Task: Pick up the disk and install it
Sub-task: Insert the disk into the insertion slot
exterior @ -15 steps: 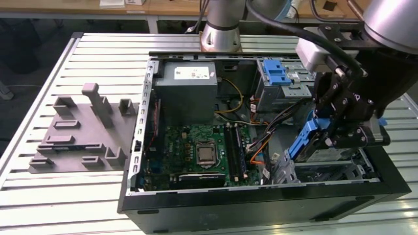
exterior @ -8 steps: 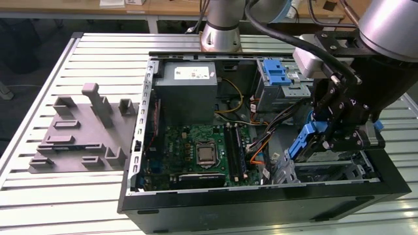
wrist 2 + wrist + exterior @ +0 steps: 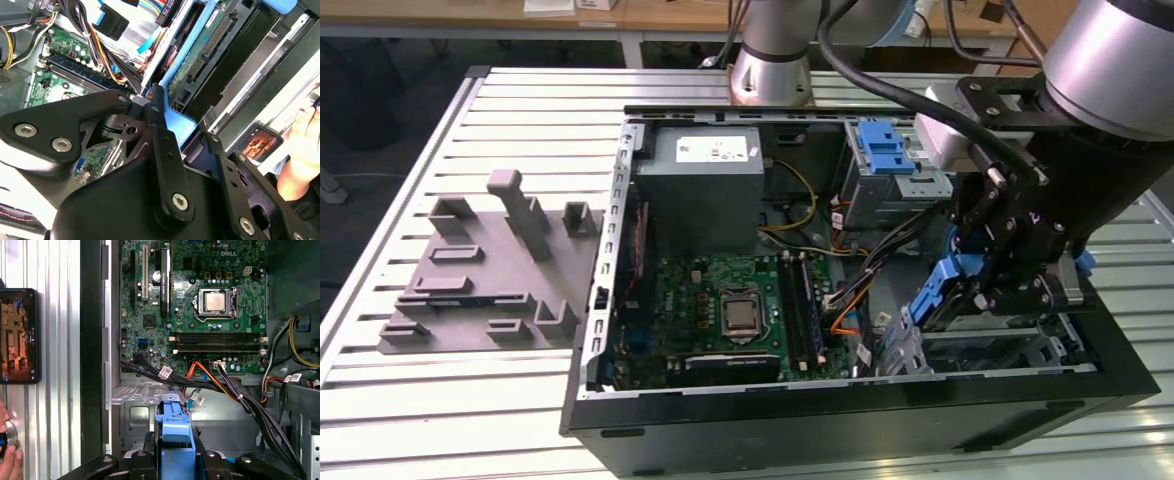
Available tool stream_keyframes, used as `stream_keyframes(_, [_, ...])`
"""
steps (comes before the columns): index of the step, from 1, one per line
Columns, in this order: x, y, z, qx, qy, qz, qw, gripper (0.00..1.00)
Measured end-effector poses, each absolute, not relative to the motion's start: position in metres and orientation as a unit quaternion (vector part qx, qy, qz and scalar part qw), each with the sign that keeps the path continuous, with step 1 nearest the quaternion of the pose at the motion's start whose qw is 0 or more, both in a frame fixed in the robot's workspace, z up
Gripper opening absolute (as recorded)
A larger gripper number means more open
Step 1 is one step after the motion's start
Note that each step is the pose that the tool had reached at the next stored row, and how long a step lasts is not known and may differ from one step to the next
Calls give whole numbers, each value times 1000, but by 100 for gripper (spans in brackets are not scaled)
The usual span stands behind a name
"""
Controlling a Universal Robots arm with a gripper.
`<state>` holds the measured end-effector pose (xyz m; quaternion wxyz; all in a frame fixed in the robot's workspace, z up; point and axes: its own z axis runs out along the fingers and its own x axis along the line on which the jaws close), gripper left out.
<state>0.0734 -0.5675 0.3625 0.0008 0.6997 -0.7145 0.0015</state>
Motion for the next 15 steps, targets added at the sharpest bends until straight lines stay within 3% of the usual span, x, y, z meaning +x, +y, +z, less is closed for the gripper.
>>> stream_keyframes(15, [73,-568,352,700,-714,2,1,36])
